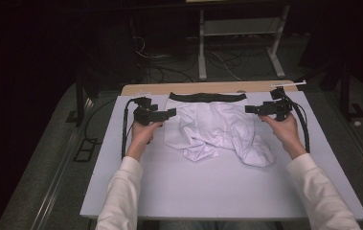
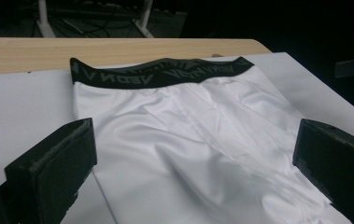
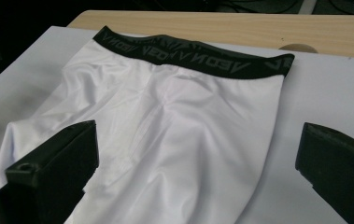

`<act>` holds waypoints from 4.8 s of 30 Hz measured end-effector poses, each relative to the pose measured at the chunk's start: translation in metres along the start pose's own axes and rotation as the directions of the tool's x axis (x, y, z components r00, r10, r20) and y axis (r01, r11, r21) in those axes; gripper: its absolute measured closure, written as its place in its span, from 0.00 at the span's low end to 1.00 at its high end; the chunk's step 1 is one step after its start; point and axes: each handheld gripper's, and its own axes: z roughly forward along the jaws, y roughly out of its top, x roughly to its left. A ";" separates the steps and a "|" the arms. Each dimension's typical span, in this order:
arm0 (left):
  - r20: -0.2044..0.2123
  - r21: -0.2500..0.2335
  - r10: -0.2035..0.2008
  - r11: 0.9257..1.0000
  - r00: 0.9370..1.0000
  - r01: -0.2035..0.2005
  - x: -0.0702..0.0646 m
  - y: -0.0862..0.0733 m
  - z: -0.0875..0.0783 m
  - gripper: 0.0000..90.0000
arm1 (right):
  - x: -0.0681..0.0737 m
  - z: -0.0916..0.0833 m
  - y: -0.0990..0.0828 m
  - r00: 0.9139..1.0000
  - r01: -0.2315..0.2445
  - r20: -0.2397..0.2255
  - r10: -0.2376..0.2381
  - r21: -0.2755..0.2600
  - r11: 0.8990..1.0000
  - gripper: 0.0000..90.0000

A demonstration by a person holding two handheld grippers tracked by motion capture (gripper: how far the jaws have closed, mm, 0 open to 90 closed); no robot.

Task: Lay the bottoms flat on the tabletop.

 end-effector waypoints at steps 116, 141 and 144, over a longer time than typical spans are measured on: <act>0.356 0.157 0.377 0.878 0.855 -0.452 -0.210 -0.058 0.128 0.34 | -0.041 -0.042 -0.067 0.983 -0.170 -0.076 0.168 -0.025 0.985 0.75; 0.287 0.255 0.398 0.845 0.871 -0.470 -0.227 -0.067 0.177 0.97 | -0.004 -0.029 -0.079 1.000 -0.003 0.031 -0.001 0.150 0.989 0.90; 0.287 0.263 0.354 0.864 0.890 -0.429 -0.222 -0.065 0.178 0.99 | -0.012 -0.036 -0.078 0.999 -0.052 0.004 0.052 0.120 0.991 0.96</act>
